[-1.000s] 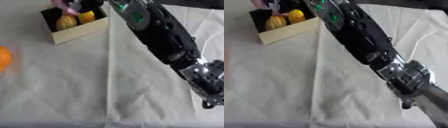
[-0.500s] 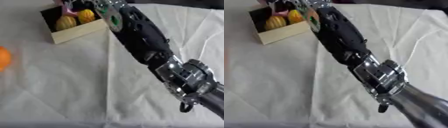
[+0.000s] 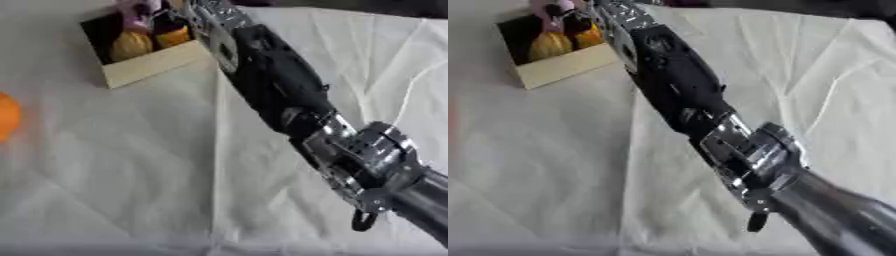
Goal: Pick up objects on the table and place them in the box.
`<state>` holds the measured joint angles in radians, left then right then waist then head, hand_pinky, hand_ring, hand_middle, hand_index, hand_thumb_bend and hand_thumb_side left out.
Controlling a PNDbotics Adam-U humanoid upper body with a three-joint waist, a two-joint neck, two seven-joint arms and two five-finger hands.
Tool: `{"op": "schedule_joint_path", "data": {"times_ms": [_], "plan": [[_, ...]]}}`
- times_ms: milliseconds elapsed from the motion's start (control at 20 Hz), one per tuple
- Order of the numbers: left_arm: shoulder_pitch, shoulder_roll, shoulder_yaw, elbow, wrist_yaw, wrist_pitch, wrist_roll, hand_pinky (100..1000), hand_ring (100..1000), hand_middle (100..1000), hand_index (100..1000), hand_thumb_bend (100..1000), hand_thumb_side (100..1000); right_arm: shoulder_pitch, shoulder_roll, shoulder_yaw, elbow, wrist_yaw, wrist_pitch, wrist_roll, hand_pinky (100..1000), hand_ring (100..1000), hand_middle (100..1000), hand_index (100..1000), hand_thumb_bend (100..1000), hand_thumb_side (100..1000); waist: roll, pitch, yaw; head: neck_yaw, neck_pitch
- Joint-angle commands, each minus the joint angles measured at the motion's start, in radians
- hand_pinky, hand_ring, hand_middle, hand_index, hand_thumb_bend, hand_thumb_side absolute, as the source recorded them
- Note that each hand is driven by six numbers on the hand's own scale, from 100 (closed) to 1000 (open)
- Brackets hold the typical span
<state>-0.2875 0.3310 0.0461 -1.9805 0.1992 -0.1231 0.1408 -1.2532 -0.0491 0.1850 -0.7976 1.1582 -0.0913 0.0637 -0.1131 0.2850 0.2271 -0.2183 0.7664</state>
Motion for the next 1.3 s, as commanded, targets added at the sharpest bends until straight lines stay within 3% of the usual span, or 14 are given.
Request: {"op": "schedule_joint_path", "data": {"times_ms": [50, 100, 250, 450, 700, 850, 900, 1100, 1300], "plan": [[-0.012, 0.007, 0.002, -0.019, 0.004, -0.001, -0.005, 812, 834, 796, 840, 100, 656, -0.032, -0.009, -0.007, -0.01, 0.054, -0.029, 0.076, 876, 978, 836, 967, 205, 145, 0.022, -0.003, -0.001, 0.004, 0.004], [-0.012, 0.007, 0.001, -0.019, 0.004, 0.0, -0.006, 812, 834, 796, 841, 100, 656, -0.034, -0.009, -0.011, -0.015, 0.08, -0.034, 0.099, 899, 1000, 860, 981, 278, 105, 0.022, -0.004, -0.002, 0.005, 0.004], [-0.011, 0.006, 0.0, -0.019, 0.005, 0.0, -0.008, 812, 834, 796, 841, 100, 656, -0.037, -0.007, -0.021, -0.021, 0.144, -0.029, 0.141, 907, 1000, 864, 990, 339, 124, 0.022, -0.005, -0.002, 0.005, 0.004], [-0.01, 0.005, 0.001, -0.019, 0.006, 0.0, -0.008, 812, 834, 796, 841, 100, 655, -0.037, -0.006, -0.029, -0.027, 0.182, -0.034, 0.166, 903, 997, 859, 984, 345, 168, 0.022, -0.008, -0.003, 0.008, 0.004], [-0.01, 0.004, 0.002, -0.019, 0.005, 0.0, -0.007, 812, 835, 796, 840, 100, 653, -0.031, -0.009, -0.035, -0.046, 0.184, -0.024, 0.157, 892, 986, 848, 980, 289, 100, 0.025, -0.012, -0.005, 0.011, 0.004], [-0.009, 0.007, 0.002, -0.019, 0.004, 0.0, -0.006, 812, 835, 796, 840, 100, 652, -0.025, -0.017, -0.035, -0.092, 0.151, -0.01, 0.139, 884, 979, 840, 976, 183, 100, 0.028, -0.012, -0.007, 0.017, 0.004], [-0.009, 0.009, 0.003, -0.019, 0.003, 0.0, -0.005, 812, 835, 796, 840, 100, 651, -0.025, -0.02, -0.036, -0.114, 0.131, -0.005, 0.131, 875, 968, 825, 966, 100, 100, 0.029, -0.012, -0.008, 0.019, 0.004], [-0.014, 0.011, 0.002, -0.019, 0.002, 0.0, -0.003, 812, 836, 797, 840, 100, 649, -0.024, -0.03, -0.047, -0.222, 0.001, 0.044, 0.085, 860, 950, 799, 953, 100, 100, 0.033, -0.013, -0.012, 0.022, 0.004], [-0.018, 0.031, 0.004, -0.019, -0.004, 0.0, -0.001, 812, 837, 798, 841, 100, 637, -0.036, -0.072, -0.047, -0.309, -0.096, 0.084, 0.1, 849, 936, 790, 936, 100, 100, 0.036, -0.019, -0.016, 0.028, 0.004]]}}
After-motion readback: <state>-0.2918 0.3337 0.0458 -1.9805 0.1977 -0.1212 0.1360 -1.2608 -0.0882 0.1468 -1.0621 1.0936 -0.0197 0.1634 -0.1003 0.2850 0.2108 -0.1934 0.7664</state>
